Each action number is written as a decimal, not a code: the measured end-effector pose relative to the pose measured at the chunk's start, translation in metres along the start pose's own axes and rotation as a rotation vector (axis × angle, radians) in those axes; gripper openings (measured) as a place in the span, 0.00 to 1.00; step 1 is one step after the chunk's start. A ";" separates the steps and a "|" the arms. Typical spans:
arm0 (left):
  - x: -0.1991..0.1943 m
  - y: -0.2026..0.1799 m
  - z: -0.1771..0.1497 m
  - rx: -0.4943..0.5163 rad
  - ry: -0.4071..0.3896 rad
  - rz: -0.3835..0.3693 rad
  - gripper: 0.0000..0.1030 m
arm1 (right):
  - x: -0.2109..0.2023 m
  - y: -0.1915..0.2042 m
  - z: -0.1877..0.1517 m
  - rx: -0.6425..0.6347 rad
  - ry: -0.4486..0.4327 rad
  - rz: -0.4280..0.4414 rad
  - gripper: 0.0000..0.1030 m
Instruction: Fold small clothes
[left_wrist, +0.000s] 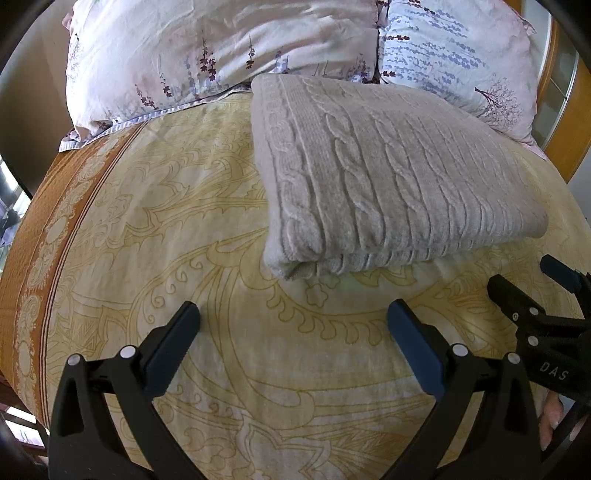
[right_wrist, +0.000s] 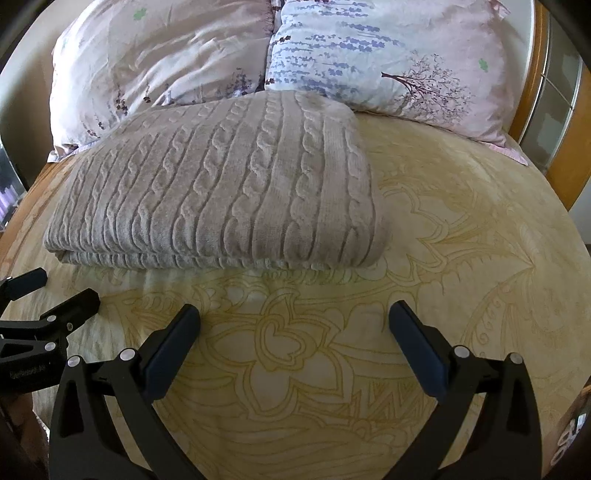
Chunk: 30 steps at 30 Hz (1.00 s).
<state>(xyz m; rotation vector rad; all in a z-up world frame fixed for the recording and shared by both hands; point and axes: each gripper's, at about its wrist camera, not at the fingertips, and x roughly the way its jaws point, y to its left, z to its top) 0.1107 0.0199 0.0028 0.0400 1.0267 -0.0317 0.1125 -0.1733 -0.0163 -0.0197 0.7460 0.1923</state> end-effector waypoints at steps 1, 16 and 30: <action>0.000 0.000 0.000 0.001 0.000 -0.001 0.98 | 0.000 0.000 0.000 0.000 -0.001 0.000 0.99; 0.000 0.000 0.000 -0.001 -0.006 -0.001 0.98 | 0.000 -0.001 -0.001 -0.003 -0.007 0.003 0.99; 0.000 0.000 0.000 -0.002 -0.006 -0.001 0.98 | 0.000 -0.001 -0.001 -0.003 -0.007 0.003 0.99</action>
